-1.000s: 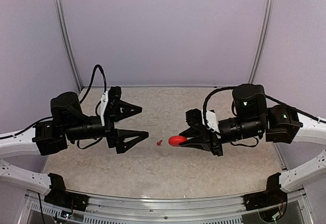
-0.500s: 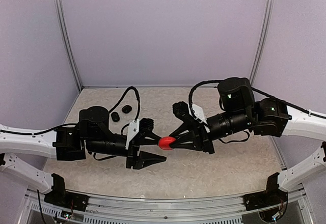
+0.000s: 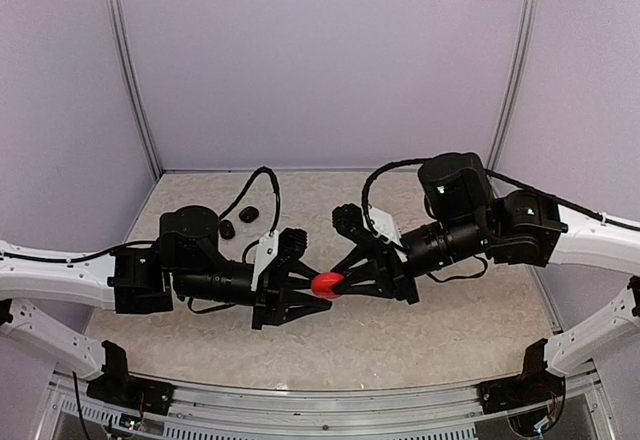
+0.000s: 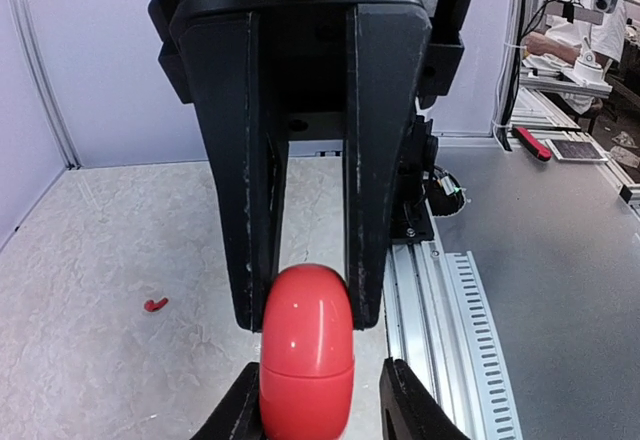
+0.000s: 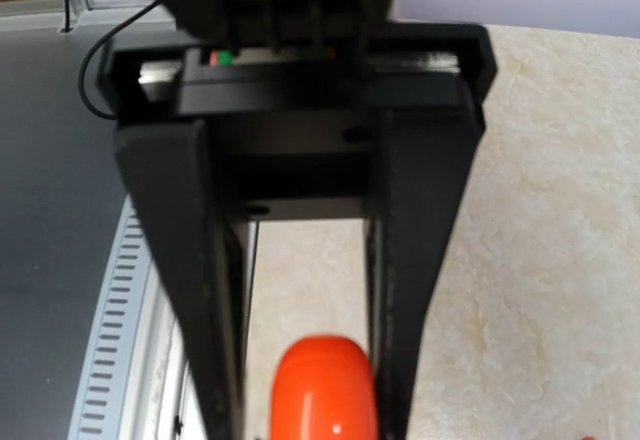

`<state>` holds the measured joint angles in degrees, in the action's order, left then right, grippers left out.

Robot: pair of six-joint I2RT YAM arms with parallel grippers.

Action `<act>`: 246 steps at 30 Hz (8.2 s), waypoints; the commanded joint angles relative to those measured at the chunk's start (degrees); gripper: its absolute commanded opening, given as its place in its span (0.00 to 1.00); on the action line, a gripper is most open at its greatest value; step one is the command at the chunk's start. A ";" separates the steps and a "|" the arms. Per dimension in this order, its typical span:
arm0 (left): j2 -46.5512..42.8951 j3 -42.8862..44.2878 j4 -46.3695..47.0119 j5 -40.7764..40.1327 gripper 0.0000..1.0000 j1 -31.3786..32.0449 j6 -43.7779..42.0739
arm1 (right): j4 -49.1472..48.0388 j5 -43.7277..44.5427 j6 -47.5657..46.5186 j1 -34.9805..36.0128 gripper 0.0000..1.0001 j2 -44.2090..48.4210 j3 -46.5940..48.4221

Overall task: Insert the wireless bluetooth earbuds into the charging case
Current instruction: Pass from the right arm to the left, then open the charging case to the charging case, then pick up the left earbud from the center of the board, then move the left earbud to the center of the board, then pick up the left earbud from the corner of the board.

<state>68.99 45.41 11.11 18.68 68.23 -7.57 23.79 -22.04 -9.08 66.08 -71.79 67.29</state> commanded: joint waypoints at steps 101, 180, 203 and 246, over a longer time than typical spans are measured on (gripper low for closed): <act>-14.68 -18.97 20.71 -5.98 0.00 -11.42 13.28 | 9.30 17.82 9.69 -34.48 0.39 -35.82 2.75; -12.63 -16.93 14.76 -10.20 0.00 -7.16 9.83 | 15.37 11.11 18.19 -20.19 0.30 -36.78 3.55; -14.84 -17.02 12.80 -13.05 0.00 -4.76 8.19 | 23.51 7.72 15.40 -12.11 0.20 -36.14 1.93; -17.56 -17.11 11.35 -15.65 0.00 -1.80 6.46 | 39.99 16.96 21.44 0.65 0.23 -42.03 9.27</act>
<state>52.25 26.72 22.63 4.10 65.76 0.08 61.63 -6.81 11.73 65.30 -112.27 75.35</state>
